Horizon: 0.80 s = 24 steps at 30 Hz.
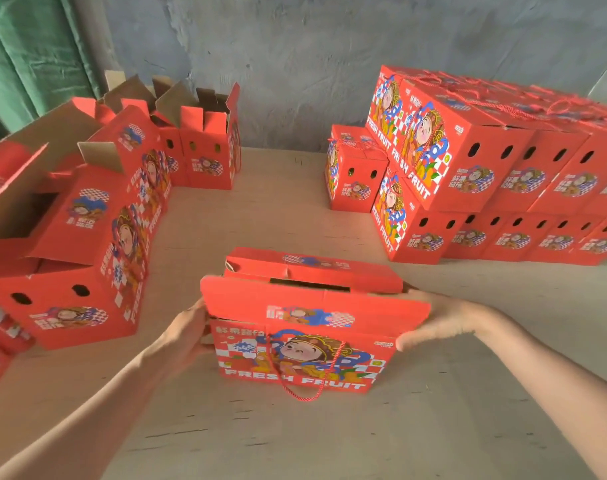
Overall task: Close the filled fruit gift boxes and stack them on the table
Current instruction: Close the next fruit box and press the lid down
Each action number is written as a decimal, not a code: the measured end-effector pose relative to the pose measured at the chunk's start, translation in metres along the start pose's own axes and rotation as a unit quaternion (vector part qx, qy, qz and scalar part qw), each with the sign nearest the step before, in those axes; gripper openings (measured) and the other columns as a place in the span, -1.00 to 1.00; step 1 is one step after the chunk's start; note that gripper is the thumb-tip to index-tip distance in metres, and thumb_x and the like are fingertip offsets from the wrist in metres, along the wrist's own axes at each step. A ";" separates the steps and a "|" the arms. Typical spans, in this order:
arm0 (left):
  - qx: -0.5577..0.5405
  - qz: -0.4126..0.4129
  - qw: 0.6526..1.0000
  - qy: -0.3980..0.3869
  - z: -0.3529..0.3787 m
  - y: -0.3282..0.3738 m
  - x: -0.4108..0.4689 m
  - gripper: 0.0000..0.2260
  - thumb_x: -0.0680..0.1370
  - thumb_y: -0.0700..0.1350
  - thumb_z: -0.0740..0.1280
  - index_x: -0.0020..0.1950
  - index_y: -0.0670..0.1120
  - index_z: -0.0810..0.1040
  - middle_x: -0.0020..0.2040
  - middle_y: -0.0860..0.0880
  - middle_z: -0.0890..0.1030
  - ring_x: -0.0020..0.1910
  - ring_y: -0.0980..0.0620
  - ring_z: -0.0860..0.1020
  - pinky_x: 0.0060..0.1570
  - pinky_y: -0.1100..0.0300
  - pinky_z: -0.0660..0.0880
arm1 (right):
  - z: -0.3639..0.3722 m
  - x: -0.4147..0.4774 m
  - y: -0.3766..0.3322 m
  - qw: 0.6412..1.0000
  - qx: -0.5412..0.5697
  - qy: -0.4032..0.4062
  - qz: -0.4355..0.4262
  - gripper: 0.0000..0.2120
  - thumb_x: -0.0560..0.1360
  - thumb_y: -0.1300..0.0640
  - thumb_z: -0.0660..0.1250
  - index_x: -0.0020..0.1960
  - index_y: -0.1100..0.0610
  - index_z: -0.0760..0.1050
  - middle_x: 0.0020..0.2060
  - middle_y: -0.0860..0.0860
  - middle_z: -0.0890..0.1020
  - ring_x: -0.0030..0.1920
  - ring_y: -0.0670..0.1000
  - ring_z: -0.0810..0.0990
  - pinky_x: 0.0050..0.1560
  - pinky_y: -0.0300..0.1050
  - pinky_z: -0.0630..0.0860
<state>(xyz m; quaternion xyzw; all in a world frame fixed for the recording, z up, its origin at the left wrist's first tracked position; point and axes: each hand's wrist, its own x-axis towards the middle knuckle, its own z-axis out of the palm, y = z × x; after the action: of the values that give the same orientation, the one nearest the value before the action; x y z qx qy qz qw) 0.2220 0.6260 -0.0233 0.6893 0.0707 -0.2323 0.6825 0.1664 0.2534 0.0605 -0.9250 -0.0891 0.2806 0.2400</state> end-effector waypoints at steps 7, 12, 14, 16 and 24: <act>0.073 0.045 0.996 -0.008 0.003 0.003 -0.005 -0.70 0.64 0.03 0.06 0.22 0.42 0.40 -0.11 -0.03 0.62 -0.11 -0.04 0.58 0.00 0.10 0.42 | -0.001 0.004 -0.007 0.964 0.217 0.148 0.033 -0.42 0.25 -0.42 0.25 0.20 -0.22 0.42 0.36 -0.11 0.41 0.25 -0.22 0.41 0.24 -0.26 0.31; 0.010 0.199 0.978 0.054 0.018 0.029 -0.006 -0.59 0.52 -0.27 0.19 0.07 0.21 0.62 -0.03 0.14 0.68 -0.12 0.24 0.62 -0.27 0.37 0.51 | 0.002 0.010 -0.014 0.948 0.235 0.215 -0.019 -0.41 0.38 -0.42 0.16 0.37 -0.46 0.07 0.43 -0.27 0.17 0.42 -0.21 0.15 0.34 -0.12 0.12; -0.038 0.214 0.973 0.073 0.023 0.039 -0.005 -0.70 0.58 -0.26 0.17 0.15 0.00 0.60 -0.09 0.10 0.69 -0.17 0.22 0.63 -0.30 0.34 0.51 | 0.004 0.014 -0.014 0.938 0.231 0.260 -0.010 -0.50 0.46 -0.27 0.20 0.37 -0.37 0.17 0.31 -0.17 0.42 0.33 -0.15 0.34 0.25 -0.13 0.23; -0.076 0.216 0.970 0.083 0.023 0.044 -0.008 -0.73 0.65 -0.16 0.10 0.11 -0.01 0.60 -0.09 0.06 0.70 -0.12 0.18 0.63 -0.16 0.27 0.50 | 0.009 0.018 -0.013 0.920 0.216 0.327 -0.015 -0.63 0.52 -0.09 0.27 0.30 -0.22 0.29 0.13 -0.12 0.57 0.19 -0.11 0.48 0.13 -0.19 0.27; 0.207 0.278 0.921 0.175 0.030 0.041 -0.019 -0.85 0.56 -0.15 0.31 0.09 -0.03 0.61 -0.05 0.06 0.60 -0.06 0.02 0.56 -0.06 0.17 0.50 | 0.027 0.027 -0.010 0.900 0.092 0.423 -0.052 -0.87 0.58 0.13 0.25 0.01 0.12 0.56 -0.06 -0.12 0.62 -0.01 -0.17 0.54 0.00 -0.25 0.39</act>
<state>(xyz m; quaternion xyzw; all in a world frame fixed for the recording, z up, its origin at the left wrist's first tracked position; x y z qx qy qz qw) 0.2159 0.5990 0.0232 0.8370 -0.0556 0.0820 0.5382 0.1731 0.2808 0.0335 -0.9245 -0.0014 -0.1430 0.3534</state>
